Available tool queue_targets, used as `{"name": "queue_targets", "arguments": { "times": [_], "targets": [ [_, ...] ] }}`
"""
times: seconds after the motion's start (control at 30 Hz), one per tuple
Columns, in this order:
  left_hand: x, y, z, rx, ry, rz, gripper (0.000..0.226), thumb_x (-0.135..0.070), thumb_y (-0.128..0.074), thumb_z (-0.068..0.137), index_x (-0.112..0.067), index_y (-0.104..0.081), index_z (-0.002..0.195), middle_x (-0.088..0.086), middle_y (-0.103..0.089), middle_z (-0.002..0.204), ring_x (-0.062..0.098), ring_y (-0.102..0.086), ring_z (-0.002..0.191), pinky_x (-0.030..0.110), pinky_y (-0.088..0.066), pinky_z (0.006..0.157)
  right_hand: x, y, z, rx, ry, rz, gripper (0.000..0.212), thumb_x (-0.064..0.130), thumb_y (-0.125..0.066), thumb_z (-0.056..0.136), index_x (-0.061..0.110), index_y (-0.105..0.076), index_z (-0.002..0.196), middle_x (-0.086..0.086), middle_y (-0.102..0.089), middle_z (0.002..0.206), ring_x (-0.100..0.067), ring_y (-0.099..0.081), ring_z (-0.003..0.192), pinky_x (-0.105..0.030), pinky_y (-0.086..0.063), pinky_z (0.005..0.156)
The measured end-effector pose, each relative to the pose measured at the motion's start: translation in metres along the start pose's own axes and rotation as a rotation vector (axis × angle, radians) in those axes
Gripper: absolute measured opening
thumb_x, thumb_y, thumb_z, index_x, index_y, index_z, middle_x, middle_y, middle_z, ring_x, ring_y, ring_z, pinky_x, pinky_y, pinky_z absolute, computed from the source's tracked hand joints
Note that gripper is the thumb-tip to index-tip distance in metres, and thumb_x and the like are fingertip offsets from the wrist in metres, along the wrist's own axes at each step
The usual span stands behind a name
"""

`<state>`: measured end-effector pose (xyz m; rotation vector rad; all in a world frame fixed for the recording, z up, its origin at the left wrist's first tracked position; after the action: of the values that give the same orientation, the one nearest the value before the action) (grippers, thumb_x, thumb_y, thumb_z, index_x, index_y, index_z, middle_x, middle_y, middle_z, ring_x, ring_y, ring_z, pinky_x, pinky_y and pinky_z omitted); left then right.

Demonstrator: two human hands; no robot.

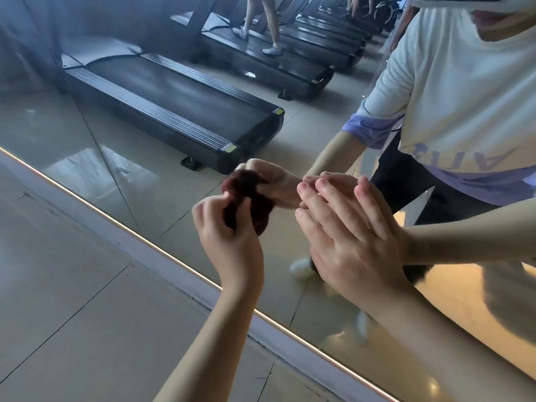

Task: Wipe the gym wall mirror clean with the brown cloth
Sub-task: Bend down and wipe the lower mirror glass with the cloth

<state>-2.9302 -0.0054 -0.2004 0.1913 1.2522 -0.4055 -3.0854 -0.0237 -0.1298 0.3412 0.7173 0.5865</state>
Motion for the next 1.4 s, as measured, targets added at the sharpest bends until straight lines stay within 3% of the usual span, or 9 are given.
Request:
{"name": "queue_targets", "arguments": {
  "times": [0.13,0.37,0.57,0.67,0.8,1.0,1.23,1.3,1.4],
  "targets": [
    [0.027,0.01,0.023,-0.087,0.248,-0.012,0.03,-0.011,-0.063,0.095,-0.028,-0.046,0.078,0.005,-0.05,0.099,0.016,-0.051,0.086,0.039,-0.048,0.088,0.001,-0.003,-0.004,0.003,0.056,-0.046,0.027,0.012,-0.052,0.097,0.01,-0.068,0.119,-0.008,-0.055,0.141,-0.023,-0.045,0.132,-0.044,-0.02,0.12],
    [-0.017,-0.002,-0.001,0.069,-0.082,0.002,0.014,-0.007,-0.065,0.085,-0.014,-0.054,0.081,-0.012,-0.046,0.094,-0.009,-0.049,0.085,0.004,-0.037,0.076,0.0,-0.004,-0.007,0.009,0.079,-0.094,0.031,0.016,-0.06,0.094,0.01,-0.067,0.123,-0.008,-0.053,0.143,-0.023,-0.044,0.134,-0.043,-0.018,0.121],
    [0.035,0.014,0.034,-0.077,0.314,-0.025,0.024,-0.02,-0.061,0.093,-0.034,-0.049,0.079,0.016,-0.059,0.107,0.026,-0.06,0.094,0.049,-0.05,0.094,0.002,-0.005,-0.007,-0.025,0.074,-0.087,0.029,0.015,-0.056,0.095,0.01,-0.068,0.121,-0.007,-0.055,0.14,-0.022,-0.046,0.132,-0.043,-0.02,0.12],
    [0.001,0.005,0.008,0.011,0.084,-0.026,0.03,-0.001,-0.065,0.088,-0.026,-0.052,0.079,-0.003,-0.05,0.098,-0.004,-0.052,0.09,0.015,-0.046,0.085,0.002,-0.005,-0.009,-0.038,0.086,-0.1,0.03,0.016,-0.057,0.095,0.01,-0.067,0.123,-0.007,-0.056,0.14,-0.021,-0.047,0.131,-0.043,-0.021,0.12],
    [-0.018,-0.001,-0.015,0.06,-0.098,-0.018,0.023,0.016,-0.065,0.083,-0.006,-0.058,0.086,0.013,-0.048,0.102,-0.018,-0.049,0.093,-0.001,-0.04,0.074,0.002,-0.005,-0.01,-0.033,0.093,-0.101,0.032,0.015,-0.061,0.092,0.009,-0.066,0.123,-0.008,-0.055,0.14,-0.023,-0.046,0.132,-0.044,-0.02,0.12],
    [0.045,0.011,0.006,-0.049,0.312,0.009,0.027,-0.01,-0.06,0.096,-0.028,-0.048,0.081,0.01,-0.053,0.104,0.021,-0.059,0.093,0.047,-0.052,0.09,0.002,-0.007,-0.011,-0.02,0.095,-0.091,0.031,0.013,-0.059,0.093,0.009,-0.065,0.124,-0.009,-0.056,0.14,-0.024,-0.047,0.132,-0.044,-0.019,0.121],
    [0.028,0.006,-0.02,0.143,0.199,-0.016,0.036,0.008,-0.064,0.089,-0.024,-0.05,0.08,-0.005,-0.046,0.1,-0.015,-0.051,0.087,0.003,-0.04,0.076,0.002,-0.005,-0.01,-0.046,0.086,-0.098,0.03,0.015,-0.058,0.094,0.01,-0.067,0.123,-0.006,-0.057,0.139,-0.021,-0.048,0.13,-0.043,-0.022,0.119],
    [0.044,0.01,-0.007,0.094,0.235,0.008,0.029,-0.003,-0.065,0.091,-0.027,-0.051,0.083,0.004,-0.05,0.101,-0.01,-0.054,0.086,0.008,-0.043,0.079,0.003,-0.005,-0.01,-0.046,0.088,-0.102,0.03,0.014,-0.056,0.095,0.01,-0.066,0.123,-0.006,-0.057,0.139,-0.02,-0.048,0.13,-0.042,-0.022,0.119],
    [0.073,0.017,0.007,0.023,0.393,0.046,0.015,-0.039,-0.06,0.085,-0.048,-0.051,0.076,0.02,-0.059,0.106,0.035,-0.065,0.091,0.057,-0.056,0.082,0.003,-0.006,-0.01,-0.041,0.087,-0.103,0.03,0.014,-0.055,0.095,0.01,-0.067,0.123,-0.005,-0.057,0.138,-0.02,-0.049,0.129,-0.042,-0.022,0.119]
  ]
}}
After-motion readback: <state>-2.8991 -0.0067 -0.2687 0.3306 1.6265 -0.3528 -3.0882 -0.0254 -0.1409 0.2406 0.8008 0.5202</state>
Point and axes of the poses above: each hand's wrist, its own z-axis towards the middle knuckle, its own y-axis out of the back of the hand, x = y × z, the point moved 6 cm from there along z, towards the middle knuckle
